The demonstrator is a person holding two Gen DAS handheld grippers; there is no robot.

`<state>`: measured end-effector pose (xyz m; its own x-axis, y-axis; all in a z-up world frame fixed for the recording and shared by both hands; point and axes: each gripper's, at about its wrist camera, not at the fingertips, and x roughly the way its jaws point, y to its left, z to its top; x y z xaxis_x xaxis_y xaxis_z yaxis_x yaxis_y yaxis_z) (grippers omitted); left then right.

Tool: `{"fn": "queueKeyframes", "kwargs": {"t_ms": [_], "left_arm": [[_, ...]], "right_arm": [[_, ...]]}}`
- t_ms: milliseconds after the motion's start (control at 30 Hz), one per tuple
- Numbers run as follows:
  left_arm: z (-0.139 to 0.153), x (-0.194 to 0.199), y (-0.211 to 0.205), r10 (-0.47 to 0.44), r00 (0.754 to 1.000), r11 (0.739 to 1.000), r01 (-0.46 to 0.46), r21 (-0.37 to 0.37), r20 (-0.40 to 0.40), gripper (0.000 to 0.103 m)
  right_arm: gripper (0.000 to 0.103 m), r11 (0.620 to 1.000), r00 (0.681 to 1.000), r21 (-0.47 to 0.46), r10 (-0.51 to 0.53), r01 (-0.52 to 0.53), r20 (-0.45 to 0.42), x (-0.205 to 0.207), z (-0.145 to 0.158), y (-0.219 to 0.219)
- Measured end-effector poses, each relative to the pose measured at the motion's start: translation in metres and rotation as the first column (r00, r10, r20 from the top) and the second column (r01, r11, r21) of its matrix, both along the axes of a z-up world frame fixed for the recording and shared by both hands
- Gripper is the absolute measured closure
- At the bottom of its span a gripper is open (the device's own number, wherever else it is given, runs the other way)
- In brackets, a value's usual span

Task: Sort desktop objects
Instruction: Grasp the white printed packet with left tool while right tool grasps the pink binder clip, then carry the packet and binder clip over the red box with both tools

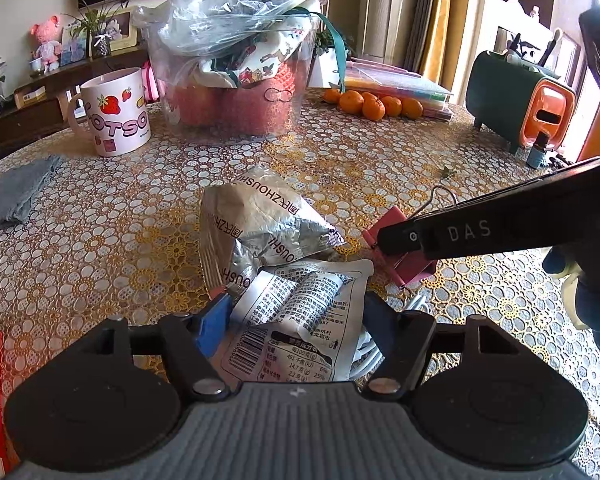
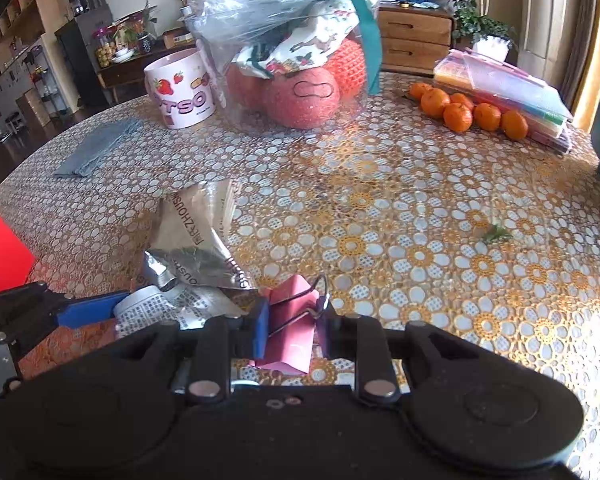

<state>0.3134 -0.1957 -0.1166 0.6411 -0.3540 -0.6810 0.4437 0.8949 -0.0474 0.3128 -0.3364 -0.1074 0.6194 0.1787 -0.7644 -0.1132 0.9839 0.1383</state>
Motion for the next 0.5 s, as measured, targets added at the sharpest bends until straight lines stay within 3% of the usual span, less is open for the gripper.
{"fn": "queueKeyframes", "kwargs": {"t_ms": [500], "left_arm": [[0.028,-0.028,0.012,0.003,1.0,0.999,-0.002,-0.035,0.021,0.033]], "right_arm": [[0.08,0.999,1.0,-0.027,0.027,-0.027,0.002,-0.039,0.025,-0.008]]}}
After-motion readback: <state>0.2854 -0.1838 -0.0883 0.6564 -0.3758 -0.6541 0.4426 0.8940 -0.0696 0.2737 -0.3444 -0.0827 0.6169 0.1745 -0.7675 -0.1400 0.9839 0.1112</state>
